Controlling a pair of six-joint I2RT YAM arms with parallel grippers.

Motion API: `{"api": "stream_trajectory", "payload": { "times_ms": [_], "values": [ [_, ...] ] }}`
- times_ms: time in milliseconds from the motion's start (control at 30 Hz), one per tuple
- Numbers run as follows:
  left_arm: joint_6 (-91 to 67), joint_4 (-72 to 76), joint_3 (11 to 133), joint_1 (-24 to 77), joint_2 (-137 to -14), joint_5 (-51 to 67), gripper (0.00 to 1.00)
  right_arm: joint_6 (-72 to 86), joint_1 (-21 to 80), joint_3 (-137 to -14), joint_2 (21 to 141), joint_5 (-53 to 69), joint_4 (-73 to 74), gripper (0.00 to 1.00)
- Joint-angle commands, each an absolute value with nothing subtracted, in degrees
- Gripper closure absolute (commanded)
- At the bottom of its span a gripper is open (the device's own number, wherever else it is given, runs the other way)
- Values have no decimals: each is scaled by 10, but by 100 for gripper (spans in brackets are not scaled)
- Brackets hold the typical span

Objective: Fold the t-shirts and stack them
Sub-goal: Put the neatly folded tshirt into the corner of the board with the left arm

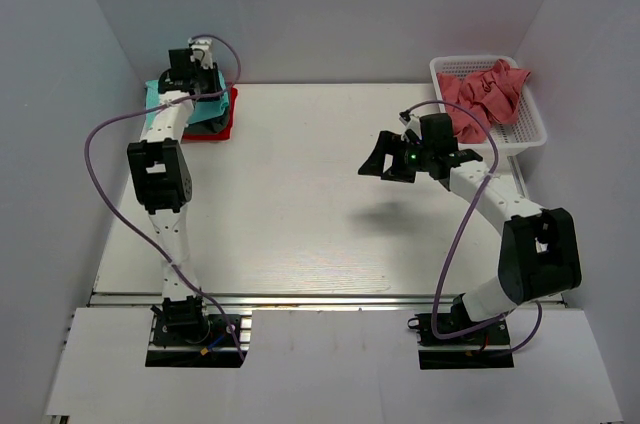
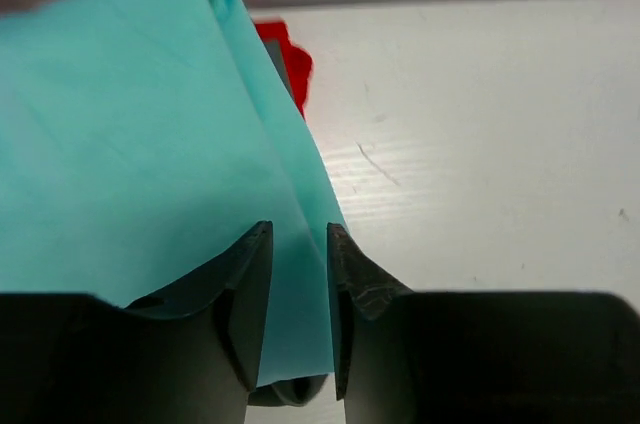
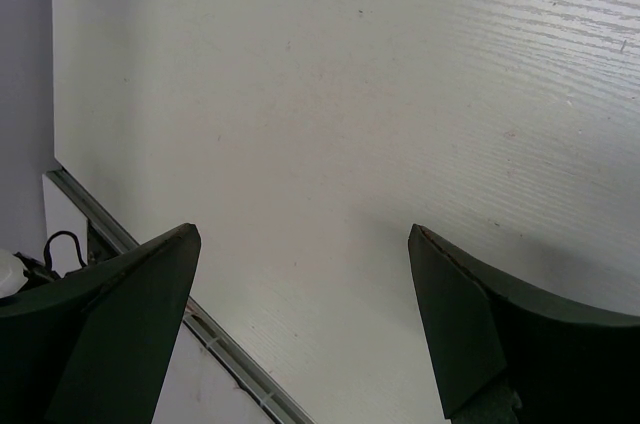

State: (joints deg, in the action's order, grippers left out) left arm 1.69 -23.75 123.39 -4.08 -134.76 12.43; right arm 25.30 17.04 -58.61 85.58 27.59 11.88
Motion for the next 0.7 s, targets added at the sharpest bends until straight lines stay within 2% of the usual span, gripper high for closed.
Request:
{"api": "stream_trajectory", "payload": {
  "times_ms": [0,267,433,533,600,633,667],
  "values": [
    [23,-250,1187,-30,-1354,148,62,250,170,-585,862,286,101,10],
    [6,-270,1133,-30,-1367,133,76,240,169,-578,863,286,105,10],
    [12,-248,1116,-30,-1335,182,76,236,169,-580,848,279,109,10],
    [18,-256,1140,-25,-1311,199,68,231,169,-585,835,269,112,10],
    [18,-264,1152,-25,-1280,209,52,233,170,-589,820,256,112,10],
    [25,-264,1157,-19,-1268,215,32,233,168,-591,817,252,112,10],
    [25,-264,1158,-19,-1238,221,17,233,169,-591,806,245,110,10]
  ]
}}
